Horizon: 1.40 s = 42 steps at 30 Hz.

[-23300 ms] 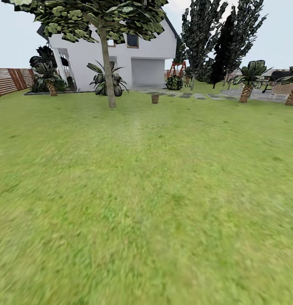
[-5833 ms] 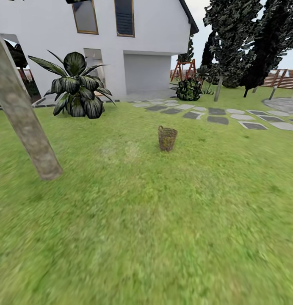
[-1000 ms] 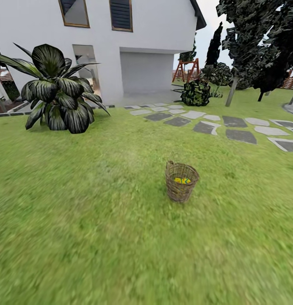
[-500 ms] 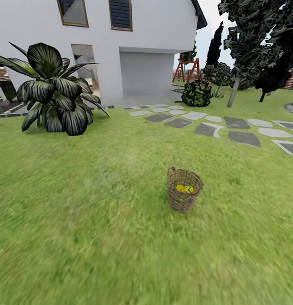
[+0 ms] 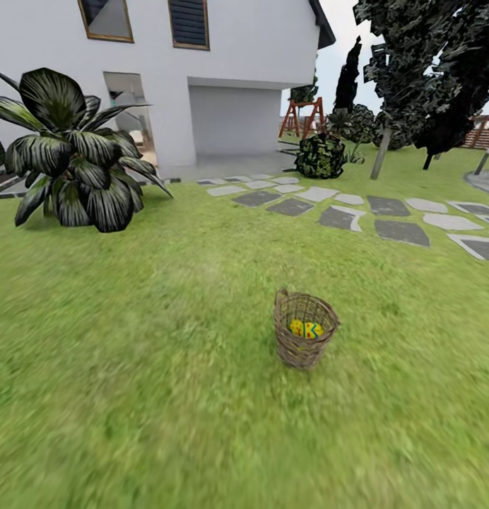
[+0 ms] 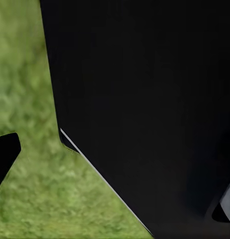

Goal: Take the three Easter eggs out of the wicker basket on the lawn in the garden, then place them on the lawn next to a single tree (choose any tree) so that all three eggs are next to the same tree and none are left in the basket.

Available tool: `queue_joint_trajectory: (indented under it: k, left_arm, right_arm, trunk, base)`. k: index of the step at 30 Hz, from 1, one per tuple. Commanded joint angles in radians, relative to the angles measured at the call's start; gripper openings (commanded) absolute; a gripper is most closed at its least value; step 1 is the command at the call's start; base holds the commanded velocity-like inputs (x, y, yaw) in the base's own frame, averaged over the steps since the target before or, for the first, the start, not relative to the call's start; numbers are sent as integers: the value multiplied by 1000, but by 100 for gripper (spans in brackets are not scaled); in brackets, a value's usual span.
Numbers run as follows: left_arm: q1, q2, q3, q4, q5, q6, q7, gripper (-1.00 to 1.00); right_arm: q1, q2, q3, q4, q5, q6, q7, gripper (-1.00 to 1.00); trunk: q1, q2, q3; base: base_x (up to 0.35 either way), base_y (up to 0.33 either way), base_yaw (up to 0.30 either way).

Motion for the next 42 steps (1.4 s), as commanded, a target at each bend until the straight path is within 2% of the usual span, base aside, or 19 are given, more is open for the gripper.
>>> queue_joint_trajectory:
  k: [1,12,24,27,30,31,42]
  left_arm:
    - [0,0,1,-1,1,0,1,100]
    - [0,0,1,-1,0,-1,1,100]
    - [0,0,1,-1,1,0,1,100]
    - [0,1,1,0,2,0,1,100]
    - [0,1,1,0,2,0,1,100]
    - [0,1,1,0,2,0,1,100]
    - [0,1,2,-1,2,-2,1,100]
  right_arm:
    - [-1,0,-1,3,8,-5,-1,100]
    - [-1,0,-1,3,7,-5,1,100]
    - [-1,0,1,3,11,-5,1,100]
    - [-1,14,-1,8,4,6,8,100]
    - [-1,46,-2,11,3,8,9,100]
    - [-1,49,-2,11,2,8,9,100]
    - [-1,50,-5,1,6,10,9,100]
  trunk:
    - [1,0,-1]
    - [1,0,-1]
    - [1,0,-1]
    - [1,0,-1]
    - [1,0,-1]
    - [1,0,-1]
    - [1,0,-1]
  base:
    - [333,0,-274]
    - [333,0,-280]
    - [320,0,-32]
    - [314,0,0]
    - [308,0,0]
    - [304,0,0]
    - [84,0,0]
